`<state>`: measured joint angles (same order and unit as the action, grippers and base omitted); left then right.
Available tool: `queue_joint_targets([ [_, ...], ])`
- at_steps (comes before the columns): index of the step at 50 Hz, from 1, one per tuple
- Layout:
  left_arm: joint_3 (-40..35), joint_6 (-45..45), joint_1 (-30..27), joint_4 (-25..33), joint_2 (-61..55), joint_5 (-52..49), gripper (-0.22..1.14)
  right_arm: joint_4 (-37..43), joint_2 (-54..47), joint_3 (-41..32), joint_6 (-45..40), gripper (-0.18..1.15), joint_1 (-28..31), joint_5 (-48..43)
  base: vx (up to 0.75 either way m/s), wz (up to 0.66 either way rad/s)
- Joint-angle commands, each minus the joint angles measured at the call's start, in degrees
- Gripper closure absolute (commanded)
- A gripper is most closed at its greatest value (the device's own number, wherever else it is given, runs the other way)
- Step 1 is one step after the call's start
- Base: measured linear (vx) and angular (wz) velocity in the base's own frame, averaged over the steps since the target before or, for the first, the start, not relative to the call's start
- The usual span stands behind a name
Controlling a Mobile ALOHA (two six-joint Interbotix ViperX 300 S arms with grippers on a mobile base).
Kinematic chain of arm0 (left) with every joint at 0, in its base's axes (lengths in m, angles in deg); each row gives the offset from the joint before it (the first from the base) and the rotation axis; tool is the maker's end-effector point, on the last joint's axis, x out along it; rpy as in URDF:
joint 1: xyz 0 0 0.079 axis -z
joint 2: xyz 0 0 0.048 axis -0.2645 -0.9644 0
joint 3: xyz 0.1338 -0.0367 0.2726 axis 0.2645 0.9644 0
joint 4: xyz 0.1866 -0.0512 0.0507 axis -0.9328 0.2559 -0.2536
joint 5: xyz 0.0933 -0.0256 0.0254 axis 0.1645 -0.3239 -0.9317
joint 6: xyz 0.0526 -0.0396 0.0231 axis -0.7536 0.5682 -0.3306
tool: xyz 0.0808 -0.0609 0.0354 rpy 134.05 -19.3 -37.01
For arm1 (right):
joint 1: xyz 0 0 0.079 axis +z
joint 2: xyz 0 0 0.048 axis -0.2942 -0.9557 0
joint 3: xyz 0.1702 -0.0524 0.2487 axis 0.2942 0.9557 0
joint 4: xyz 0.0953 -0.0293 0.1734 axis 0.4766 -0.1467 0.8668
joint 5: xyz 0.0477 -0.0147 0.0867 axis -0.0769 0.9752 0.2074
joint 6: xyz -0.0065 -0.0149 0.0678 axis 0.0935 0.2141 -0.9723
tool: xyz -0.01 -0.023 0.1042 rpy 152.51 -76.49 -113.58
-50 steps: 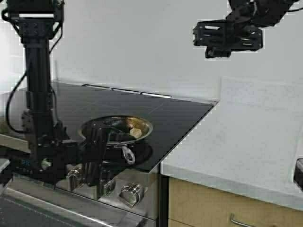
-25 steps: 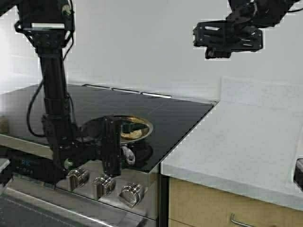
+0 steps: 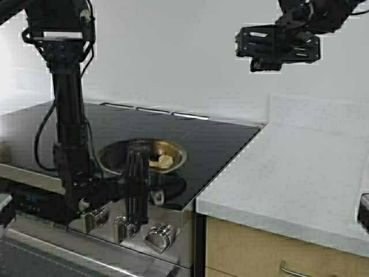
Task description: Add oil to the pan and cook the shrimp and serve it
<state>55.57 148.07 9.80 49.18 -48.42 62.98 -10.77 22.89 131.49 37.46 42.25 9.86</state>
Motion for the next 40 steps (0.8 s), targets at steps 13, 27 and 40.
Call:
queue_joint_targets([
  [13, 2.81, -0.97, 0.26, 0.88, 5.54, 0.7, 0.88, 0.09, 0.7, -0.35, -0.97, 0.91, 0.09, -0.62, 0.0, 0.0],
  [27, 6.33, -1.49, 0.26, -2.2, 9.32, 1.05, 0.88, 0.09, 0.7, 0.18, -1.85, 0.91, 0.09, -0.62, 0.0, 0.0],
  [40, 9.32, -2.37, 0.26, -5.71, 13.71, 1.49, 0.88, 0.18, 1.58, 0.88, -2.29, 0.91, 0.09, -0.35, 0.0, 0.03],
])
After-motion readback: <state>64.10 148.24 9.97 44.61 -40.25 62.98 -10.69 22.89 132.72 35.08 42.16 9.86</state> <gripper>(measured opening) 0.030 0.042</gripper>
